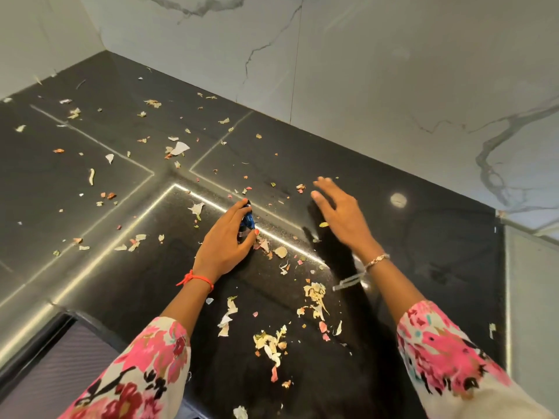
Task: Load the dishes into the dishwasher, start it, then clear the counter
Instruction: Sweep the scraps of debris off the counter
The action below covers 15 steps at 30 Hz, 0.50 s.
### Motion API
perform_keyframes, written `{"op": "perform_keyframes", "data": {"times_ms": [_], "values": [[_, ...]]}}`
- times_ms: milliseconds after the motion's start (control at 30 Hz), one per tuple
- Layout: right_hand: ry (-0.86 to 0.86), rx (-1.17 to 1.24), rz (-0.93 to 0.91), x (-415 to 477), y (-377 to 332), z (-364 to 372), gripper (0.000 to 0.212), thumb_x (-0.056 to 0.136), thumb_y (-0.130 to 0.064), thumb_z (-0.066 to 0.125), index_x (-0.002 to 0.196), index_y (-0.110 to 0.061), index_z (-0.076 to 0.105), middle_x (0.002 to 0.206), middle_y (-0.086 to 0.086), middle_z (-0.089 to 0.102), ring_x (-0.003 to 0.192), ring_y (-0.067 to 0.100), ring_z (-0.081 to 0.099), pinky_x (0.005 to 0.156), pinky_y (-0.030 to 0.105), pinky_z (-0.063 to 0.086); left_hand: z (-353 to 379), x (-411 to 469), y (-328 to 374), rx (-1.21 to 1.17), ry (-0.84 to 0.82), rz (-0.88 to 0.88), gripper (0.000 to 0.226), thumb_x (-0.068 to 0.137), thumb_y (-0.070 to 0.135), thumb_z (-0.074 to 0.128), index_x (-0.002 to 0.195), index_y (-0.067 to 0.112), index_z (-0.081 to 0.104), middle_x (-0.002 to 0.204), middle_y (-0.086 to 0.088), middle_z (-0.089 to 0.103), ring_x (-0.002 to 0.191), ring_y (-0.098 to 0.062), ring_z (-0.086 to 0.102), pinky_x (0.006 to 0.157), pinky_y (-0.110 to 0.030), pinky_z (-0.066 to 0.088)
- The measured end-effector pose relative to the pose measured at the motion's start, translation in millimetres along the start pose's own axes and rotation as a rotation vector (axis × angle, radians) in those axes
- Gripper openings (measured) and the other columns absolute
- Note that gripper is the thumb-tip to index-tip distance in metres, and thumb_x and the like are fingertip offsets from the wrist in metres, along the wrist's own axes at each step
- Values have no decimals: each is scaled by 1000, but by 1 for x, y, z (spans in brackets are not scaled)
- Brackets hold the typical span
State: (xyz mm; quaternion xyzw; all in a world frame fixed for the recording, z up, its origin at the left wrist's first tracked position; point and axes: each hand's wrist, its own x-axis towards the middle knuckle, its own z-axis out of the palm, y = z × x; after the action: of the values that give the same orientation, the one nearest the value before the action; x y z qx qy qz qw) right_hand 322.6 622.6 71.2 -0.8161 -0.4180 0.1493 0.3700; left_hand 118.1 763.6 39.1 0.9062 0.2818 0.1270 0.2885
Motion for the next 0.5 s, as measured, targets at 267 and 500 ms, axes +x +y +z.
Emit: {"op": "perform_keyframes", "data": {"times_ms": [267, 500], "values": [[-355, -218, -191, -37, -9, 51, 69, 92, -64, 13, 149, -26, 10, 154, -13, 0, 142, 1, -3, 120, 34, 7, 1, 0, -2, 1, 10, 13, 53, 94, 40, 49, 142, 19, 37, 155, 6, 27, 137, -15, 36, 109, -32, 32], [-109, -380, 104, 50, 25, 6, 68, 97, -53, 25, 150, -11, 13, 159, 5, 0, 146, 17, -3, 117, 33, -1, 1, 0, -2, -38, 6, 16, 54, 96, 38, 46, 145, 20, 33, 157, 13, 18, 142, -8, 25, 112, -25, 24]]}}
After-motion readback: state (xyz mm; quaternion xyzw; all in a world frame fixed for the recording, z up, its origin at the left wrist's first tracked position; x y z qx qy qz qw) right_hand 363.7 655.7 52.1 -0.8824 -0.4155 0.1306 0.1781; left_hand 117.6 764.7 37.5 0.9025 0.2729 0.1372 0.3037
